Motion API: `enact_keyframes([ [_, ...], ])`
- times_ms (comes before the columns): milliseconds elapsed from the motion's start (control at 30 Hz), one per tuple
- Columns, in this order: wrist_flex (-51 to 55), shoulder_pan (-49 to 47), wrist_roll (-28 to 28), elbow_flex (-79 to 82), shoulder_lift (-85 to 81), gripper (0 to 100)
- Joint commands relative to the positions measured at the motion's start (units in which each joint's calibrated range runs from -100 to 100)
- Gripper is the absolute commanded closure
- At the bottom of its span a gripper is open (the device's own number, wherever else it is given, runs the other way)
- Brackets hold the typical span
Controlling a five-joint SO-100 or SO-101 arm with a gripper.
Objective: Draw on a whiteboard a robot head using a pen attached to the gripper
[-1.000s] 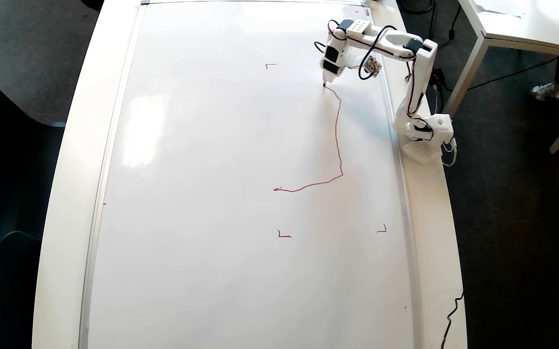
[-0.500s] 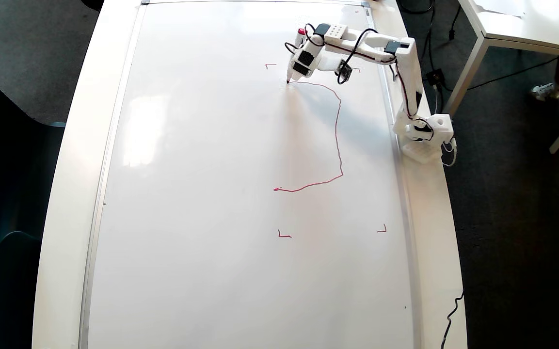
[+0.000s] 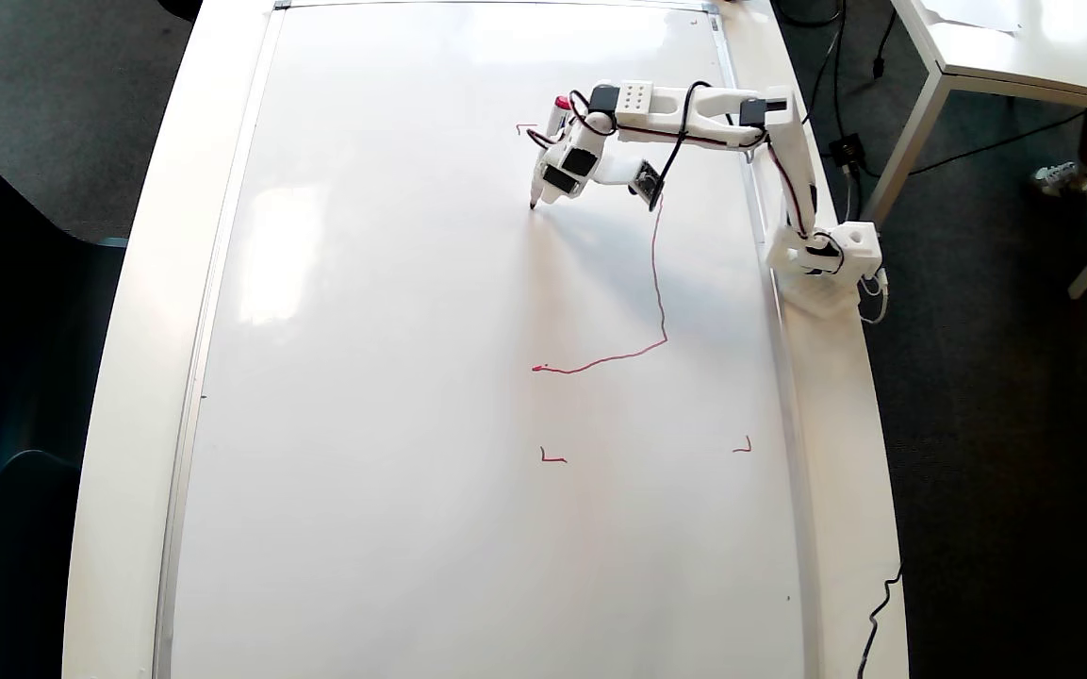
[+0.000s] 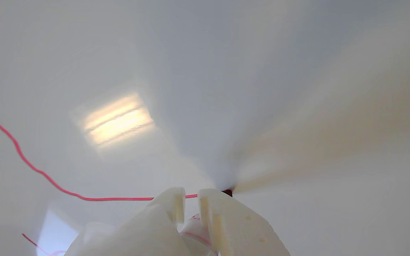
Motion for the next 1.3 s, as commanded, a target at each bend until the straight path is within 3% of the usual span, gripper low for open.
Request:
enact_keyframes([
  [0, 0.53, -4.55, -2.08, -0.76, 0.09, 99],
  [567, 1.23, -21.12, -10.82, -1.67, 4.62, 99],
  [767, 5.92, -26.58, -14.14, -9.12, 8.14, 99],
  [1267, 7.74, -31.36, -15.59, -14.84, 10.07, 99],
])
